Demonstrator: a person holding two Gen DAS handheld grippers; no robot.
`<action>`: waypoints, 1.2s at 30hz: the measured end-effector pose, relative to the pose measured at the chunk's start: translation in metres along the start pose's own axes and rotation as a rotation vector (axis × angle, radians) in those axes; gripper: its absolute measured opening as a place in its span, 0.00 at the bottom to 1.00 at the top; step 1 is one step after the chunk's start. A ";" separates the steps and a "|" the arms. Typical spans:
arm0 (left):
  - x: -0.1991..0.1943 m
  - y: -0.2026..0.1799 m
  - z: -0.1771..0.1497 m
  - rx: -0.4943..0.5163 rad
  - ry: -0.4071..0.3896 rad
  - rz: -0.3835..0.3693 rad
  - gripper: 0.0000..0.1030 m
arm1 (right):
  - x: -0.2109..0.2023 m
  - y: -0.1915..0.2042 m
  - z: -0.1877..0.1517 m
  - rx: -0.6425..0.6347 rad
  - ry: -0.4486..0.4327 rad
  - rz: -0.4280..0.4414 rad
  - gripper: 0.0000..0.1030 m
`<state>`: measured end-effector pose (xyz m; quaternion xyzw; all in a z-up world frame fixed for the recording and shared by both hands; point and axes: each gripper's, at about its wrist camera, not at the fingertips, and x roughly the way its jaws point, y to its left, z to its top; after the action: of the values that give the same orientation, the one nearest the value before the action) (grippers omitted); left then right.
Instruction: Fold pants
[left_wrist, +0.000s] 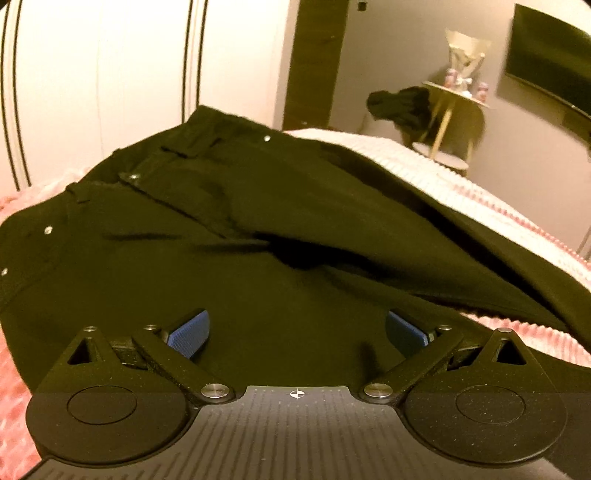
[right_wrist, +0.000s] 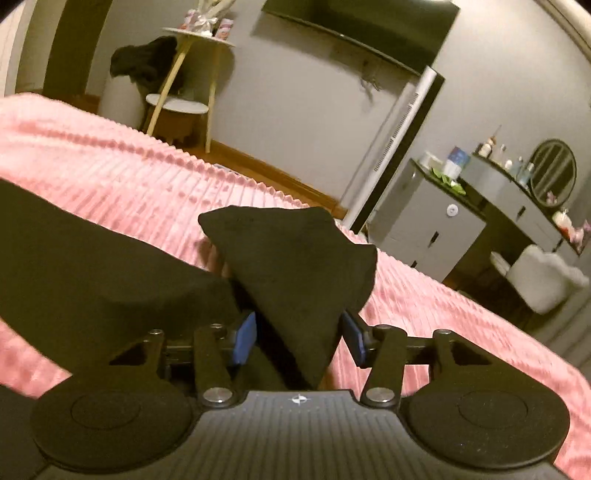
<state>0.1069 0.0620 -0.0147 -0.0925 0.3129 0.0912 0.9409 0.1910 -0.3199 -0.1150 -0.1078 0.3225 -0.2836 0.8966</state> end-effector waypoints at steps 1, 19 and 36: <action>0.000 0.000 0.001 -0.001 0.000 -0.009 1.00 | 0.000 -0.002 0.002 0.016 -0.014 0.007 0.10; 0.112 0.001 0.117 -0.285 0.078 -0.220 1.00 | -0.028 -0.159 -0.116 1.150 0.129 0.196 0.10; 0.143 -0.017 0.149 -0.345 0.155 -0.306 0.04 | -0.005 -0.186 -0.122 1.299 -0.020 0.343 0.04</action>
<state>0.3082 0.0959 0.0181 -0.3051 0.3463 -0.0079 0.8871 0.0285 -0.4702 -0.1365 0.5038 0.0908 -0.2726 0.8147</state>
